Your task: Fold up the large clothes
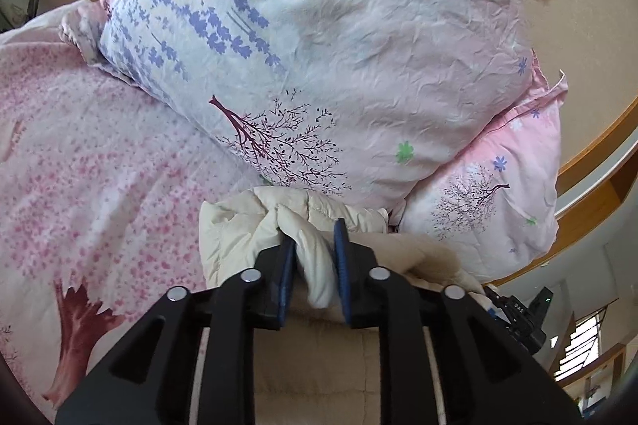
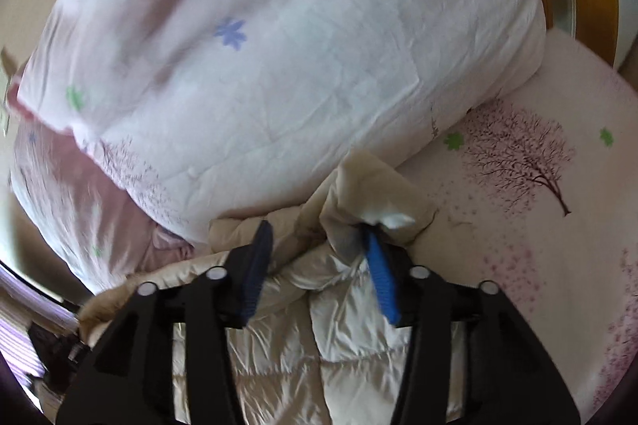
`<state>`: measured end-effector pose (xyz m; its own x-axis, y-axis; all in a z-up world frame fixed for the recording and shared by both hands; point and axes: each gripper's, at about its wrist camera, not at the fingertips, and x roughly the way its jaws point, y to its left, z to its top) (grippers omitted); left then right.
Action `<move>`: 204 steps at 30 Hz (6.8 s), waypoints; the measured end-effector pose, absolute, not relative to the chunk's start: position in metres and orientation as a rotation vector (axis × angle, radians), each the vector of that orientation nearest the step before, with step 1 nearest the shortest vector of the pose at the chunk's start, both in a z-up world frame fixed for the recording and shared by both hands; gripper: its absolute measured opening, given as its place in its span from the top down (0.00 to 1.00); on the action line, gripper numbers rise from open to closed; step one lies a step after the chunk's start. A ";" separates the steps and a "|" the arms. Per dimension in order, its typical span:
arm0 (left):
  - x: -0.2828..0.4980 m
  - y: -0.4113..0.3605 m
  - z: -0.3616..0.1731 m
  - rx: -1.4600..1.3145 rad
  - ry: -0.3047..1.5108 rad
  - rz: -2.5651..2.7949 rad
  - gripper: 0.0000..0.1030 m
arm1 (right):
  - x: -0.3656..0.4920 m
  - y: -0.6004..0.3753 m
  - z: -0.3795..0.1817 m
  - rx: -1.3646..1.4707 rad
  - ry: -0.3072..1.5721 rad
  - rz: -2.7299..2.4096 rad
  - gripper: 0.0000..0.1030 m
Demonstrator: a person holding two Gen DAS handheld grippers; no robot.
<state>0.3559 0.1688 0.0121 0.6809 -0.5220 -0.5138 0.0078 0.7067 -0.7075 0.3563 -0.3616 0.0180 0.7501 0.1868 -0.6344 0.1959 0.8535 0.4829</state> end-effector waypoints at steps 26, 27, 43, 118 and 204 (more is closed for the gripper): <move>0.316 0.183 -0.012 -0.701 0.894 -0.326 0.48 | 0.297 -0.410 -0.017 0.588 0.851 0.089 0.70; 0.315 0.182 -0.012 -0.705 0.892 -0.332 0.57 | 0.297 -0.408 -0.017 0.586 0.853 0.100 0.75; 0.312 0.171 -0.014 -0.664 0.855 -0.274 0.93 | 0.287 -0.409 -0.030 0.616 0.843 -0.096 0.92; 0.260 0.199 -0.032 -0.739 0.986 -0.320 0.35 | 0.248 -0.432 -0.045 0.746 1.020 0.122 0.15; 0.048 0.222 -0.037 -0.833 0.781 -0.102 0.35 | 0.159 -0.102 -0.021 -0.011 0.822 0.248 0.47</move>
<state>0.0476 0.2218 -0.0367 0.7226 -0.3721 -0.5825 -0.2099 0.6849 -0.6978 0.1587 -0.1017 -0.0212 0.6532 0.2149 -0.7260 -0.2230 0.9709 0.0867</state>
